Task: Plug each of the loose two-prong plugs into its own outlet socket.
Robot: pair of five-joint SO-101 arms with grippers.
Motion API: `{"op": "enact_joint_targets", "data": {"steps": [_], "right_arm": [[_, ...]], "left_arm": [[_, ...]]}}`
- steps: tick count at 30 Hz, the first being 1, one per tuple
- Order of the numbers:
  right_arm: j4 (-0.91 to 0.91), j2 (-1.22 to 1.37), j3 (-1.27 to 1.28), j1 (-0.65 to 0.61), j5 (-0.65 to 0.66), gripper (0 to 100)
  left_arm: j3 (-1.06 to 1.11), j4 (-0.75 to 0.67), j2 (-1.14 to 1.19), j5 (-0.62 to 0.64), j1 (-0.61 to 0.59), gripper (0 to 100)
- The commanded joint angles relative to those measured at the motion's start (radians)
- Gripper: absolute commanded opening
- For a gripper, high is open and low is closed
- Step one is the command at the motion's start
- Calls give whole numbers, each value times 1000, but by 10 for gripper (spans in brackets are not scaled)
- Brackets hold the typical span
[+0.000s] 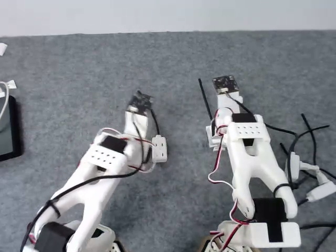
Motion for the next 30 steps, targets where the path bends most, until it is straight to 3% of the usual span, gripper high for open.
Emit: {"op": "enact_joint_targets", "data": {"steps": [1, 7, 14, 19, 30], "right_arm": [[-25, -48, -18, -22, -11, 8], [-22, -122, -14, -70, -31, 8], [101, -533, 34, -232, -71, 8], [105, -760, 152, -377, -69, 8], [73, -685, 198, -483, -75, 8]], "left_arm": [[-4, -77, -55, -12, -71, 13], [-8, -74, -52, -20, -69, 13], [-131, 26, 206, -210, -95, 13], [-150, 38, 249, -325, -103, 13], [-150, 40, 247, -391, -103, 13]]}}
